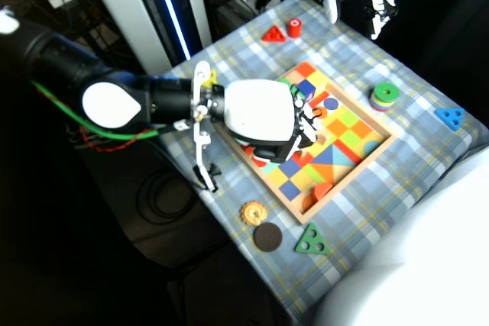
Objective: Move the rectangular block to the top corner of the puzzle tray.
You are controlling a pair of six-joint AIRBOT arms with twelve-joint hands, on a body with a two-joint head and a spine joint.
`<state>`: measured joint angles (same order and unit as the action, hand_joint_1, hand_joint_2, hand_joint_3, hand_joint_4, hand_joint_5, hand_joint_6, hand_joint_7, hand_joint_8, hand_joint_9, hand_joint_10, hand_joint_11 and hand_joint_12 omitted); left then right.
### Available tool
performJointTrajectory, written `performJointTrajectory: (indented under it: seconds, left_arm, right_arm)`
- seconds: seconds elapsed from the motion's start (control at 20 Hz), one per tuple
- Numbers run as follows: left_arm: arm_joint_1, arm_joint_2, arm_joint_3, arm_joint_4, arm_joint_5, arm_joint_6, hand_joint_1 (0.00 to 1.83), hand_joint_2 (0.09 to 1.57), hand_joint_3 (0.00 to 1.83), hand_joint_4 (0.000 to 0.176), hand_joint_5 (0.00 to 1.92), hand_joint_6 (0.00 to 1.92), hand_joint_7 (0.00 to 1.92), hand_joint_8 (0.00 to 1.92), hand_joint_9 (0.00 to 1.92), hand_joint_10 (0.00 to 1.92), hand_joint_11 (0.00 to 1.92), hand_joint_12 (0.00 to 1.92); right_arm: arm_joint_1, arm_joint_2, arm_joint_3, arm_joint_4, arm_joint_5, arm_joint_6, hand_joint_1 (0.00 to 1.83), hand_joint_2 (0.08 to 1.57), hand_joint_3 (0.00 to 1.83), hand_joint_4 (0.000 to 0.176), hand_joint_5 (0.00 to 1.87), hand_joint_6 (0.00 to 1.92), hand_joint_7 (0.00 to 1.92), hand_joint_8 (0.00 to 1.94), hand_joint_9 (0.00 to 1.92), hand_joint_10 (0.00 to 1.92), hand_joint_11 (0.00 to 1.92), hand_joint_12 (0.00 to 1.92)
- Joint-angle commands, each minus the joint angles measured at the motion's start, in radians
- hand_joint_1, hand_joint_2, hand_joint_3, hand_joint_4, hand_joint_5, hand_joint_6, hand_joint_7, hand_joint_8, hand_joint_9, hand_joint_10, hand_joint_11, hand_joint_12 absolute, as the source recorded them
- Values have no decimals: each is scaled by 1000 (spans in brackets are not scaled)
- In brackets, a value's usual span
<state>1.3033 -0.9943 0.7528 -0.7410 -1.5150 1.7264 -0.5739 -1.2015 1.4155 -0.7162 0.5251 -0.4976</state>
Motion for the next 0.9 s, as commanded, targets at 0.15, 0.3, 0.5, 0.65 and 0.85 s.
performJointTrajectory:
  seconds: [0.15,0.3,0.5,0.65,0.85]
  left_arm:
    - [-7,3,2,39,-111,-7,794,1224,0,21,492,2,656,4,453,476,0,1493]
    - [-7,3,3,39,-108,-7,723,1240,3,26,464,0,649,5,456,478,0,1522]
    - [-7,4,2,39,-107,-7,727,1242,2,34,453,1,645,0,426,544,0,1540]
    - [-7,3,1,39,-107,-7,738,1238,0,28,476,2,651,1,405,608,0,1565]
    - [-7,4,1,39,-105,-7,717,1238,2,26,473,0,625,0,403,541,0,1497]
  right_arm:
    - [13,-5,4,10,74,-4,1631,1088,155,0,692,2,1330,1941,1558,1921,1601,1921]
    - [14,-5,4,-26,54,8,1652,1043,257,0,707,2,1394,1941,1580,1921,1622,1921]
    - [19,-5,15,-82,37,74,1605,927,569,0,717,0,1419,1941,1615,1921,1659,1921]
    - [21,-2,19,-92,21,81,1585,967,512,38,693,1,1360,1941,1588,1921,1642,1921]
    - [27,20,11,-129,-15,81,1607,1054,272,0,692,0,1395,1941,1595,1921,1651,1921]
